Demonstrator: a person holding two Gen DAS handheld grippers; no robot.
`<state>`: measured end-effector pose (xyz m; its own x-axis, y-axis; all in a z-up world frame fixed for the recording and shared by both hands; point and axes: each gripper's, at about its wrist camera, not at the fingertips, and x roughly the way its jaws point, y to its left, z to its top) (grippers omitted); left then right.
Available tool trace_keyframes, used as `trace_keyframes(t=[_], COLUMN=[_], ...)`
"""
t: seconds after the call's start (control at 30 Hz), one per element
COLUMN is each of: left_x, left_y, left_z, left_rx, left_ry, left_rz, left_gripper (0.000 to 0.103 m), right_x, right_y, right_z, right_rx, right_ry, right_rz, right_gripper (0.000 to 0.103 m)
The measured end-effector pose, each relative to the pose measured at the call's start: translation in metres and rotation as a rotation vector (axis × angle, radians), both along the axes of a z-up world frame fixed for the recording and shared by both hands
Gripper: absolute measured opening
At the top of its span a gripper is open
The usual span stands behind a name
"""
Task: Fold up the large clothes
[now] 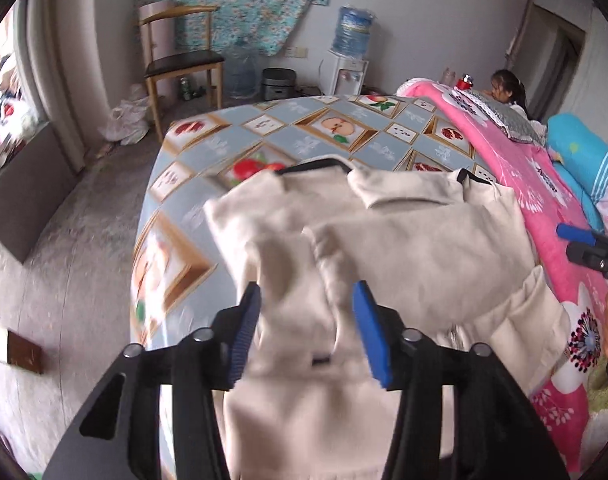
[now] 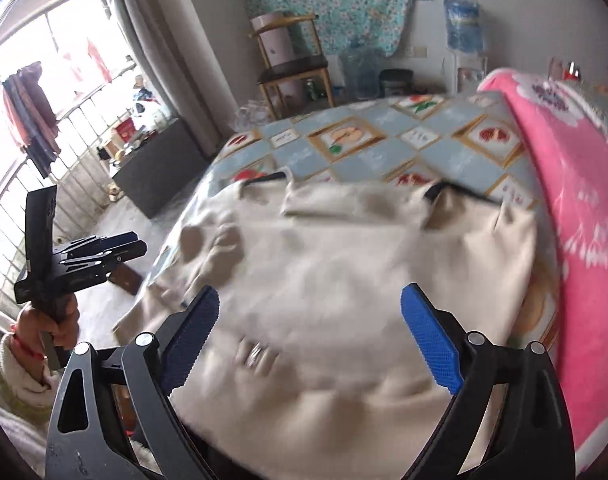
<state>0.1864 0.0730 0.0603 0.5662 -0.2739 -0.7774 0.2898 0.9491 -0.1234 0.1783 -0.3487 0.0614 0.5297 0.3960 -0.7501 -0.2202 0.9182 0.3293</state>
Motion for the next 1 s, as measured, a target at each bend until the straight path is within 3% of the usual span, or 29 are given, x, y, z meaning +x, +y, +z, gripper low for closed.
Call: trace_keyframes(t=[0.17,0.23,0.43,0.5,0.77,0.93,1.0], left_x=[-0.047,-0.056,-0.057,-0.051,-0.019,-0.003,0.005], left_y=[0.021,0.027,0.031,0.036,0.067,0.076,0.076], left_z=[-0.024,-0.035,-0.056,-0.061,-0.085,-0.086,-0.089], left_rx=[0.032,0.012,0.001,-0.008,-0.227,-0.355,-0.372], left_ry=[0.003,0.023,0.021,0.023,0.177,0.217,0.240], left_rz=[0.043,0.053,0.034,0.043,0.068,0.048,0.031], left_gripper=[0.055,0.055,0.054,0.048,0.044,0.044,0.044], right_x=[-0.032,-0.038,-0.038,-0.038,-0.044,-0.044,-0.043], right_y=[0.034,0.045,0.068,0.070,0.068,0.070,0.070], right_z=[-0.028,-0.037,-0.043,-0.041,-0.044,-0.050,-0.051], right_rx=[-0.021,0.006,0.007,0.001,0.023,0.027,0.037], right_ry=[0.038,0.059,0.097,0.099,0.125,0.147,0.151], right_rz=[0.017,0.036,0.058,0.053,0.019,0.006,0.003], right_gripper=[0.089,0.089,0.089,0.089,0.089,0.089,0.089])
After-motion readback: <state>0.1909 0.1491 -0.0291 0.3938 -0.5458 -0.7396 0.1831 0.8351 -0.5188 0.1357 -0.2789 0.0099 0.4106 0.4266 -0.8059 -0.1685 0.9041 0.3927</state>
